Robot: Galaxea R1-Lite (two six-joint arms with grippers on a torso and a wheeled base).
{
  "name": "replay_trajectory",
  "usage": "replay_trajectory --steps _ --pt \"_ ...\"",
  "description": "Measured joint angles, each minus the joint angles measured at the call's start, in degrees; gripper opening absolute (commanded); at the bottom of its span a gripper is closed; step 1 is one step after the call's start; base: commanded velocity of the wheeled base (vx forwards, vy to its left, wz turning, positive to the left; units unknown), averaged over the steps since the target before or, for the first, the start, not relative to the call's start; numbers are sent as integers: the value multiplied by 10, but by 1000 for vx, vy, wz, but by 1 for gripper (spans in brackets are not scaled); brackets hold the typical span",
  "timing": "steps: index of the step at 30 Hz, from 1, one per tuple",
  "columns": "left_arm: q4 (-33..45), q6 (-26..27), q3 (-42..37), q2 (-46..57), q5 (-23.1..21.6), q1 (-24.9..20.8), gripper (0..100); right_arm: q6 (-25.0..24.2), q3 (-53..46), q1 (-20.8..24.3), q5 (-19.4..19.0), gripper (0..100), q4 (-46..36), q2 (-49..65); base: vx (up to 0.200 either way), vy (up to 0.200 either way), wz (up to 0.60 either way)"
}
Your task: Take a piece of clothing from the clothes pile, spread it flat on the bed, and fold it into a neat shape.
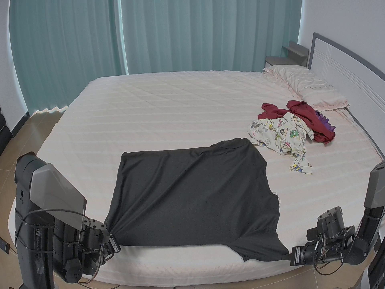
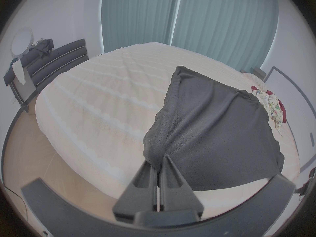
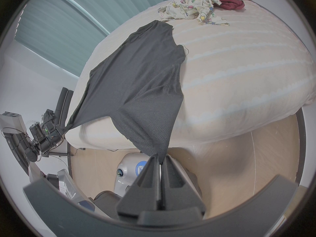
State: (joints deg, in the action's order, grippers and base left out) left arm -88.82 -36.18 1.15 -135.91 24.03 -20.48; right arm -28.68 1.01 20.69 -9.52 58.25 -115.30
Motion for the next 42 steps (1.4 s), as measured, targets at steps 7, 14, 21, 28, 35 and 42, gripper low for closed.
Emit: replay_trajectory --steps 7,14,21,28,35,42 --pt "60 33 -1 7 -2 -3 0 0 0 13 5 0 -51 24 0 0 0" --pt "90 56 -1 16 -5 -13 0 0 0 36 6 0 -103 62 0 0 0" --pt "227 80 -1 70 -25 -29 0 0 0 46 6 0 -124 83 0 0 0" --pt "316 87 -1 129 -65 -55 0 0 0 50 5 0 -168 106 0 0 0" --pt "377 88 -1 146 -93 -57 0 3 0 60 4 0 -203 123 0 0 0" --pt "441 89 -2 161 -109 -58 0 20 0 71 0 0 -260 165 0 0 0"
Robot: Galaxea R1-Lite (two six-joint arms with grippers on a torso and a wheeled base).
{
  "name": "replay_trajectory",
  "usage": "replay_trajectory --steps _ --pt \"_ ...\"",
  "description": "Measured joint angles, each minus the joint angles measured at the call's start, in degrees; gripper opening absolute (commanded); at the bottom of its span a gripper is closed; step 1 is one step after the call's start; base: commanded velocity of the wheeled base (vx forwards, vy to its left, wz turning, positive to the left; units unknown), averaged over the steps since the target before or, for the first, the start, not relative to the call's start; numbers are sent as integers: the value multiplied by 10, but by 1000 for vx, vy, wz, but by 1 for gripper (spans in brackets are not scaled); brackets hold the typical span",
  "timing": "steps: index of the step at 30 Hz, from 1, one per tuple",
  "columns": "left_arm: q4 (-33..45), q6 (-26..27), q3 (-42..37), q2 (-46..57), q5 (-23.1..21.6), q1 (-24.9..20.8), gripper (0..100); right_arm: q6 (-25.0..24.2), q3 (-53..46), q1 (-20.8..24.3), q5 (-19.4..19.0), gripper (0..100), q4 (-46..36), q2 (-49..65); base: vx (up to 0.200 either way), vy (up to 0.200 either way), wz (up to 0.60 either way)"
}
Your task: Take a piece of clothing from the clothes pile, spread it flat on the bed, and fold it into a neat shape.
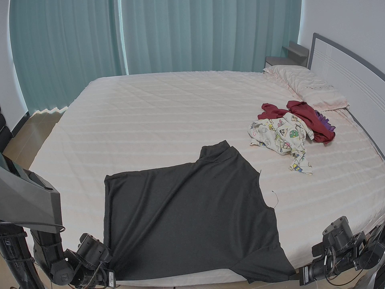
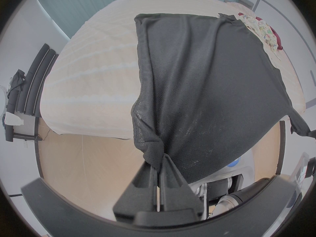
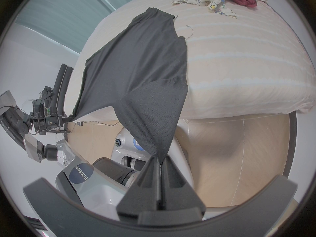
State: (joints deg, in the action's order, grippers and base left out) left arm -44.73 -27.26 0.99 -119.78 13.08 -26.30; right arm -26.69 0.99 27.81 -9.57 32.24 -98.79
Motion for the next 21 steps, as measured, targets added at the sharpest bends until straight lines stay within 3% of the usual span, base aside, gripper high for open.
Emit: replay_trajectory --steps 9,14,21 --pt "-32 -7 0 14 -6 12 0 1 4 -1 1 0 9 39 0 0 0" --pt "-79 -7 0 28 -6 38 0 0 41 -12 1 0 11 55 0 0 0" --pt "-85 -6 38 53 -7 87 0 1 117 -47 1 0 11 54 0 0 0"
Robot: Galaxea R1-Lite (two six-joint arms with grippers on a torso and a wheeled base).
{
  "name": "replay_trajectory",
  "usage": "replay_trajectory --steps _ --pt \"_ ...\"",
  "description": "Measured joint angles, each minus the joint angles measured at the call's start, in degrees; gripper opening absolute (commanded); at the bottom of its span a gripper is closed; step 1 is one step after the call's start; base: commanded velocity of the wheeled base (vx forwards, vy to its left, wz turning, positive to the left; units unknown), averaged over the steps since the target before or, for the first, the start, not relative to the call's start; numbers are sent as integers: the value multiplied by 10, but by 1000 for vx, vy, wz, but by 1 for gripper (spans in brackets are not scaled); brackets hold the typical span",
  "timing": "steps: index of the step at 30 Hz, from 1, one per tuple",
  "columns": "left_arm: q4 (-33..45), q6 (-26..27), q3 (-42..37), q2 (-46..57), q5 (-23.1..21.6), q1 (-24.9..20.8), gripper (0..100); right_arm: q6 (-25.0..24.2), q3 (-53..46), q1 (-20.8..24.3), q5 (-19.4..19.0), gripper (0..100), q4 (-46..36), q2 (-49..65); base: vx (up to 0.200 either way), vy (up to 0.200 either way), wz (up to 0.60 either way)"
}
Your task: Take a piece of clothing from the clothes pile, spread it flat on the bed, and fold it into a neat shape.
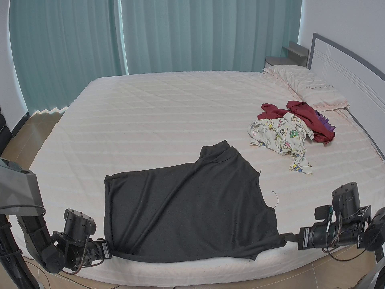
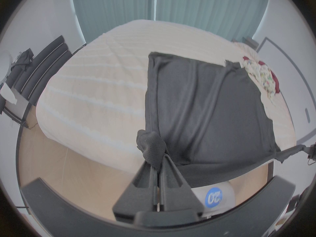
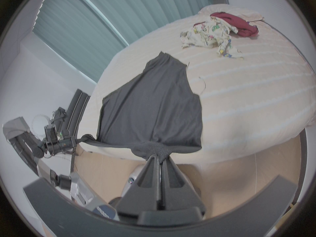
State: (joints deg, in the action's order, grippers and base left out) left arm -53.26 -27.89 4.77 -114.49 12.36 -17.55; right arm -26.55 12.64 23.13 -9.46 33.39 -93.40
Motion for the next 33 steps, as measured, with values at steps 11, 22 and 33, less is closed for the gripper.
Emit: replay_trajectory --steps 11,22,33 --pt "185 -2 97 51 -53 36 0 0 92 -41 0 0 0 -44 0 0 0" --pt "453 -8 267 91 -96 64 0 1 143 -51 0 0 -6 -70 0 0 0" --pt "453 -45 320 42 -97 77 0 0 202 -61 3 0 -7 -114 0 0 0"
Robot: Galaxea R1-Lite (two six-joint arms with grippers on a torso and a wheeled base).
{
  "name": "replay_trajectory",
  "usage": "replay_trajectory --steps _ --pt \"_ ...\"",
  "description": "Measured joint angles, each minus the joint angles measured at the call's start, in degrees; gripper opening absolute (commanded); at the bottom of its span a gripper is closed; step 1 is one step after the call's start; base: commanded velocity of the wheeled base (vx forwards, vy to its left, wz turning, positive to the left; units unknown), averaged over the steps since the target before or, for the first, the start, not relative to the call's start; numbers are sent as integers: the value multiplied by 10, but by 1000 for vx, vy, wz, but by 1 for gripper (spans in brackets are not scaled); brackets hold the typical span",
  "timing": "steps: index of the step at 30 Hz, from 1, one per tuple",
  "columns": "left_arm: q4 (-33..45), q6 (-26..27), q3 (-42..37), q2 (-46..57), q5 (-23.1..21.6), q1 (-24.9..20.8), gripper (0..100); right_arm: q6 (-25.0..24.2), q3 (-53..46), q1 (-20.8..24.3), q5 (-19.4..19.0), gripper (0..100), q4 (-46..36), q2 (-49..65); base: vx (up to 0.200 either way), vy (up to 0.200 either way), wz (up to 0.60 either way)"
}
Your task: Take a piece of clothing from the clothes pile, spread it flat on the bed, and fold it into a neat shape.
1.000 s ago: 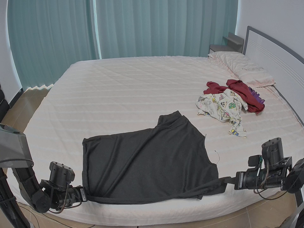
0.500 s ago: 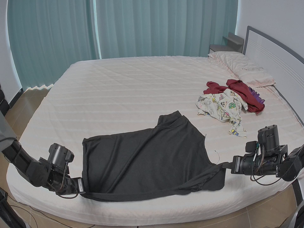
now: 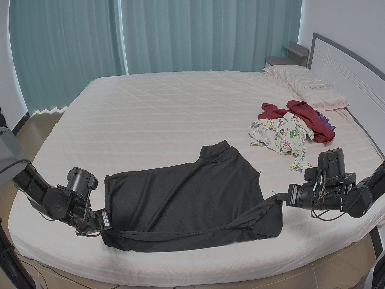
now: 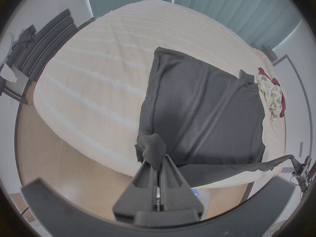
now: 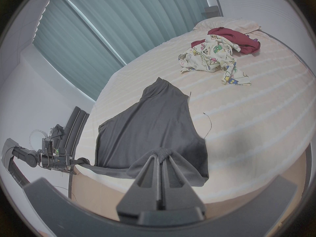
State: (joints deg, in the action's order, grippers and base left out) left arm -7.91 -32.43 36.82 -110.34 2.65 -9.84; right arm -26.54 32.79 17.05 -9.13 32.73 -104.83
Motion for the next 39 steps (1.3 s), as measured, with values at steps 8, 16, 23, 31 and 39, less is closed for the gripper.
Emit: replay_trajectory --steps 8,16,23,31,39 --pt "-17 -17 27 -47 4 14 0 -1 60 -10 2 0 3 -51 0 0 0" --pt "-20 -50 76 -99 7 28 0 -2 125 -15 6 0 6 -111 0 0 0" --pt "-20 -51 113 -143 8 36 0 -4 168 -15 17 0 7 -157 0 0 0" --pt "-18 -74 161 -181 8 40 0 -9 201 -13 21 0 11 -199 0 0 0" --pt "-15 -78 178 -198 21 39 100 -35 216 -12 36 100 69 -248 0 0 0"
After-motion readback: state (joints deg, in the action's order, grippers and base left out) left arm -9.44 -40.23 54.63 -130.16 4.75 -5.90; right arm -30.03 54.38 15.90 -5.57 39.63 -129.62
